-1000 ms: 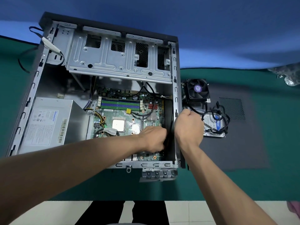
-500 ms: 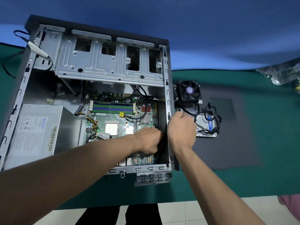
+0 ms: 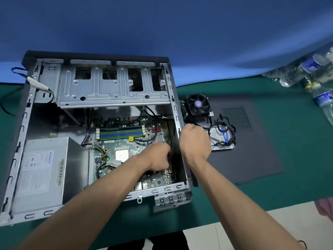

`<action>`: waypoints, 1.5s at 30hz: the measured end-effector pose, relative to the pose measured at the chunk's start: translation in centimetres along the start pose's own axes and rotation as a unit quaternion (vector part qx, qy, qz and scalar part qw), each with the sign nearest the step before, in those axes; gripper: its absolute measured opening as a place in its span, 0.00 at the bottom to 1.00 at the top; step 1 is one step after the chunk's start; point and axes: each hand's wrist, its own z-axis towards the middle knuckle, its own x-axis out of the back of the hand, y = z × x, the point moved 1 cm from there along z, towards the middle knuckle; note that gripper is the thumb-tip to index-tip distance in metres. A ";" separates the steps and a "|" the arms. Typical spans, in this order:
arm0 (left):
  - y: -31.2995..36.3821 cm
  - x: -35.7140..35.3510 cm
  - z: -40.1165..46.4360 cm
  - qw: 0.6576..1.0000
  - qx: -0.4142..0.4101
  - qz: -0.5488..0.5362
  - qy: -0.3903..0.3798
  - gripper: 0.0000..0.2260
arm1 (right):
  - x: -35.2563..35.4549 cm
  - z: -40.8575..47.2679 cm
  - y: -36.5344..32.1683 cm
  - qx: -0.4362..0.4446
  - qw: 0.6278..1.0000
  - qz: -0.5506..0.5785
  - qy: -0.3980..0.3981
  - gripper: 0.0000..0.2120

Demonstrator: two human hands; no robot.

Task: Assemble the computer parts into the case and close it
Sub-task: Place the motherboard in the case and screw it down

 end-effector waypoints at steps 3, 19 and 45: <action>-0.6 1.1 -0.6 0.995 0.040 -0.013 0.092 0.11 | 0.1 0.0 0.0 0.004 1.000 -0.003 -0.004 0.20; -5.1 2.5 -2.6 0.939 0.245 0.120 0.209 0.20 | -0.4 0.0 -1.9 -0.063 0.997 0.010 -0.045 0.27; -2.6 0.8 1.6 0.946 0.085 -0.302 0.085 0.15 | -0.4 0.2 -2.2 -0.076 0.996 0.000 -0.036 0.22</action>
